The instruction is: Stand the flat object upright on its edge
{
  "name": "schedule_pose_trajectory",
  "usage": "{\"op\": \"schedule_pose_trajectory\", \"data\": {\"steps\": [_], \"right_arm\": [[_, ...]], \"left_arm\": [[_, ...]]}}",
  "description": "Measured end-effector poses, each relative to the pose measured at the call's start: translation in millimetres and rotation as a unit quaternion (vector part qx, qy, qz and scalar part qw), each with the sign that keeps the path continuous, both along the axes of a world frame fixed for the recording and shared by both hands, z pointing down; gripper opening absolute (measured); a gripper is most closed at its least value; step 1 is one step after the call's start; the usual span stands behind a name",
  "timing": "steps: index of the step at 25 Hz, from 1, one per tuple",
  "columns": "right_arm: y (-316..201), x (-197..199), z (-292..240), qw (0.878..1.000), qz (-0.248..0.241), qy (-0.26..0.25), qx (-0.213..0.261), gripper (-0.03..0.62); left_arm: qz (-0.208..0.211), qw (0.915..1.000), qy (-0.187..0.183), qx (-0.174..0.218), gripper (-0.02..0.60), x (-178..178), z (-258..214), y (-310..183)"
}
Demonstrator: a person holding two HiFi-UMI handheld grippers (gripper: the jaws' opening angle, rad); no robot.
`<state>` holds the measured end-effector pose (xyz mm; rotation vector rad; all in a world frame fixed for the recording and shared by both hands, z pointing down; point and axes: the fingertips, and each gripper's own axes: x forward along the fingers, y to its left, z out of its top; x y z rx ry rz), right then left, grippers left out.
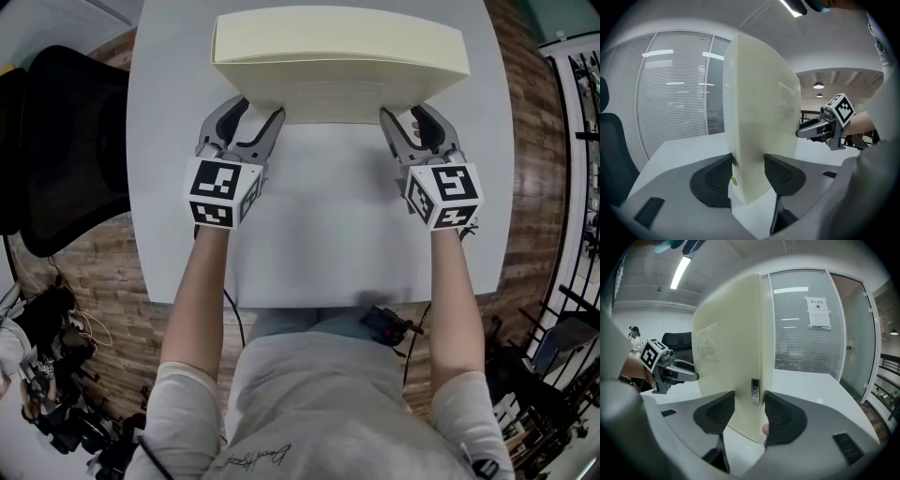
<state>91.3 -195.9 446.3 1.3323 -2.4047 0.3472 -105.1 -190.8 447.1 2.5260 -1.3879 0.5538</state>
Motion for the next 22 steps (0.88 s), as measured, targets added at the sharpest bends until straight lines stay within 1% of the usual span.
{"op": "schedule_pose_trajectory", "data": {"steps": [3, 6, 10, 13, 15, 18, 22], "right_arm": [[-0.2, -2.3, 2.3, 1.000, -0.006, 0.001, -0.003, 0.219], [0.9, -3.9, 0.5, 1.000, -0.018, 0.008, -0.005, 0.221], [1.9, -6.8, -0.4, 0.999, -0.032, 0.015, -0.006, 0.240], [3.4, -8.5, 0.8, 0.999, -0.042, 0.012, -0.009, 0.251], [3.9, -9.0, 0.4, 0.999, -0.046, 0.012, -0.010, 0.258], [2.7, -8.4, -0.5, 0.999, -0.044, 0.007, -0.013, 0.262], [1.3, -6.7, 2.6, 0.999, -0.038, 0.000, -0.024, 0.268]], "left_arm": [[0.004, 1.0000, -0.005, -0.003, 0.229, -2.0, 2.4, 0.0], [0.018, 0.9997, -0.017, -0.004, 0.236, -1.1, 0.4, 0.2], [0.034, 0.9991, -0.025, -0.007, 0.242, 0.3, -1.1, 0.7], [0.047, 0.9985, -0.021, -0.016, 0.279, 3.0, 0.3, 3.1], [0.053, 0.9981, -0.027, -0.018, 0.284, 3.3, 0.4, 3.6], [0.055, 0.9978, -0.032, -0.019, 0.284, 2.6, -0.4, 2.8], [0.048, 0.9982, -0.020, -0.030, 0.282, 0.3, 0.6, 1.7]]}}
